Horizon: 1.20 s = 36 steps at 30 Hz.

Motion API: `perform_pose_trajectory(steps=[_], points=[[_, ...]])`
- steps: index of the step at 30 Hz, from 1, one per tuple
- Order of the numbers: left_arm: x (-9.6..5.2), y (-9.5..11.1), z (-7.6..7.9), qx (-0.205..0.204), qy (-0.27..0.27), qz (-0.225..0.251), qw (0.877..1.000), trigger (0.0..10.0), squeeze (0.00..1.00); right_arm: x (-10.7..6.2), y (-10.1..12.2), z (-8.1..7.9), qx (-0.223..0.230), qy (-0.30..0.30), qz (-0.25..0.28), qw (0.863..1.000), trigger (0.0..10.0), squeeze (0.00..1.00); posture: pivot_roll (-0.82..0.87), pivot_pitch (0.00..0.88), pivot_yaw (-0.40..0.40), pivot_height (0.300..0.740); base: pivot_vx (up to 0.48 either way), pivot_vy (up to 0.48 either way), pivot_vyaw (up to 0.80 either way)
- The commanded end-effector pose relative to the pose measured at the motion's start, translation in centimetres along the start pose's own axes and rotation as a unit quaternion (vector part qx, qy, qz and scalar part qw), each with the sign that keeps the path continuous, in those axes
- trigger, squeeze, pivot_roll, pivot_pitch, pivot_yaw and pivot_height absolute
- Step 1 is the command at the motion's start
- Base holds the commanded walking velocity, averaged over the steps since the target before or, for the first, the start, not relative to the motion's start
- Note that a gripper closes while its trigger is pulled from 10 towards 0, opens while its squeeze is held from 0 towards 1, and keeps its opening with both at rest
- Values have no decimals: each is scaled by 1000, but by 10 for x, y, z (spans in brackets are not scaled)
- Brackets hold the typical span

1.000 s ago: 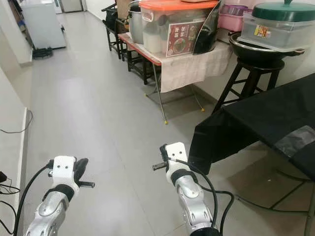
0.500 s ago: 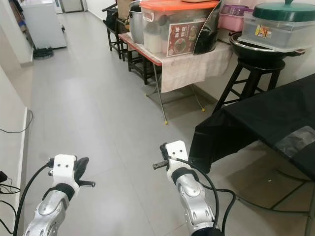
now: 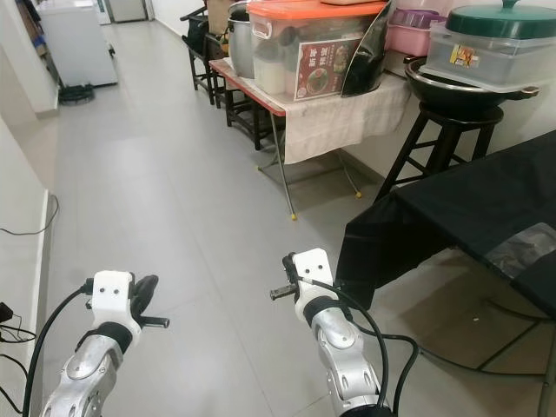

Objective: Building children table

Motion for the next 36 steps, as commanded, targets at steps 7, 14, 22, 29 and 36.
perform_pose_trajectory(steps=[7, 14, 22, 29, 36], points=[[-4, -5, -1, -4, -2, -12, 1000, 10000, 0, -2, -4, -2, 9, 4, -10, 1000, 10000, 0, -85, 0, 19, 740, 0, 0, 0], [-4, -5, 0, -7, -4, -11, 1000, 10000, 0, -2, -4, -2, 10, 7, -11, 1000, 10000, 0, -84, 0, 19, 740, 0, 0, 0], [-5, -4, 0, -9, -6, -10, 1000, 10000, 0, -2, -4, -3, 11, 9, -11, 1000, 10000, 0, -84, 0, 20, 740, 0, 0, 0], [-5, -4, -1, -11, -5, -9, 1000, 10000, 0, -2, -4, -4, 14, 10, -11, 1000, 10000, 0, -83, 0, 20, 740, 0, 0, 0], [-5, -3, -1, -9, -4, -8, 1000, 10000, 0, -2, -3, -4, 14, 11, -11, 1000, 10000, 0, -81, 0, 21, 740, 0, 0, 0]])
Point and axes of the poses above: a point about 5 cm out from each wrist's last joint towards the gripper, its own x axis pointing out of the wrist towards the gripper, its own y axis along the axis of the wrist's last joint, z = x × y, the point moved 3 cm from there along x, pointing out of the wrist towards the gripper, and after that the axes turned 14 degrees about x, right-handed, at the moved point
